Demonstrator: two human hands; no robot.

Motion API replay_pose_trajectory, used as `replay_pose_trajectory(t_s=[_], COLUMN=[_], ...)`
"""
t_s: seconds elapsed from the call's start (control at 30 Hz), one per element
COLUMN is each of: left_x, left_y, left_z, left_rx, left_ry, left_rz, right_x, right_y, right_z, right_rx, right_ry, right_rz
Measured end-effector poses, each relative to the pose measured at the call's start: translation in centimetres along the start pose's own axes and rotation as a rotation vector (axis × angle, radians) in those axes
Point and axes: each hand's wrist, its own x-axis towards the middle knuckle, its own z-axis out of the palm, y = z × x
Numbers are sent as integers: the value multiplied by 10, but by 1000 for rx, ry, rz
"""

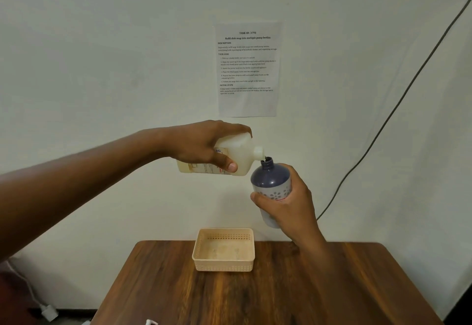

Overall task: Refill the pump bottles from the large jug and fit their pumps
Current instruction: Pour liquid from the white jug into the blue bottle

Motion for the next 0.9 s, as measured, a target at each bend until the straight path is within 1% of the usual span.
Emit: replay_pose_trajectory(t_s=[0.9], left_x=[3], left_y=[2], left_z=[-1], left_rx=[6], left_ry=[1], left_rz=[-18], right_x=[2], right_y=[2], right_z=[-1], right_rx=[-21], right_ry=[12], right_rz=[3])
